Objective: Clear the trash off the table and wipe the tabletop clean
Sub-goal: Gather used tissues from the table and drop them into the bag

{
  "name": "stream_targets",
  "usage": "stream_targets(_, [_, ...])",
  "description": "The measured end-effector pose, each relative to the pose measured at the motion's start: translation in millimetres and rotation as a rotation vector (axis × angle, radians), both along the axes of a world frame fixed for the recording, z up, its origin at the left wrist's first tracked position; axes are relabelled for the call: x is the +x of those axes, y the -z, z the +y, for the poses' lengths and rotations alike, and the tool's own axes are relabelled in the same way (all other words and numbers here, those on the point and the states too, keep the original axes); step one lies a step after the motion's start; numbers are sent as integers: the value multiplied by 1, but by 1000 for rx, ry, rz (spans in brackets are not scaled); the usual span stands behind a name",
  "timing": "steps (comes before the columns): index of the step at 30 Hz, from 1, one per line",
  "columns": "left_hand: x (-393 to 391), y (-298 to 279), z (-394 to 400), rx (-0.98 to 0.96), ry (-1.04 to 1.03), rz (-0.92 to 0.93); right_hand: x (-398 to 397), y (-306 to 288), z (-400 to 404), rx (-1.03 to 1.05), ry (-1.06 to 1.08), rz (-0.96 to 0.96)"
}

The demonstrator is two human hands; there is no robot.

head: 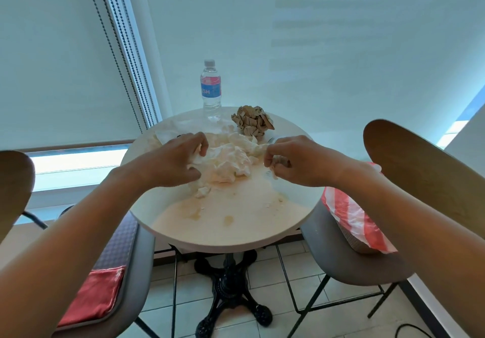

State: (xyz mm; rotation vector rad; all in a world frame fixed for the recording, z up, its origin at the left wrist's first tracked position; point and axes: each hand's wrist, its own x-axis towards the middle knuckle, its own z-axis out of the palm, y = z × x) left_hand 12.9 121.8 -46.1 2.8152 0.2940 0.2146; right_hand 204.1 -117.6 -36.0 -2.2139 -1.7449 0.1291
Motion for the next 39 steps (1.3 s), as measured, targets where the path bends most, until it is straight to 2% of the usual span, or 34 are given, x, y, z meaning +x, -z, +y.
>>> stream_targets(5, [-10,4,-5,8,29,79,-5,2,8,2,-25,-5])
stream_targets(9, [-15,3,-4,72,38,262,-9,3,11,-6,-18,-6])
stream_targets(11, [-16,4,-2,111,51,278,-10,3,12,-7,-19,-10])
stream_targets(15, [-18,6,0,137,99,154,-12,2,13,-20,-18,-17])
stream_targets(20, [-18,1,-4,120,103,-117,-12,-1,15,-28,-32,-14])
stream_targets(28, [-16,-23,-7,46,-44,-436,-9,-7,18,-18,-40,-29])
stream_targets(35, [-15,-25,-13,-131,-95,-474,-8,-9,16,-23,-46,-25])
stream_targets(39, [-13,-20,-15,-55,-161,-394,-8,-9,15,-5,-43,-23])
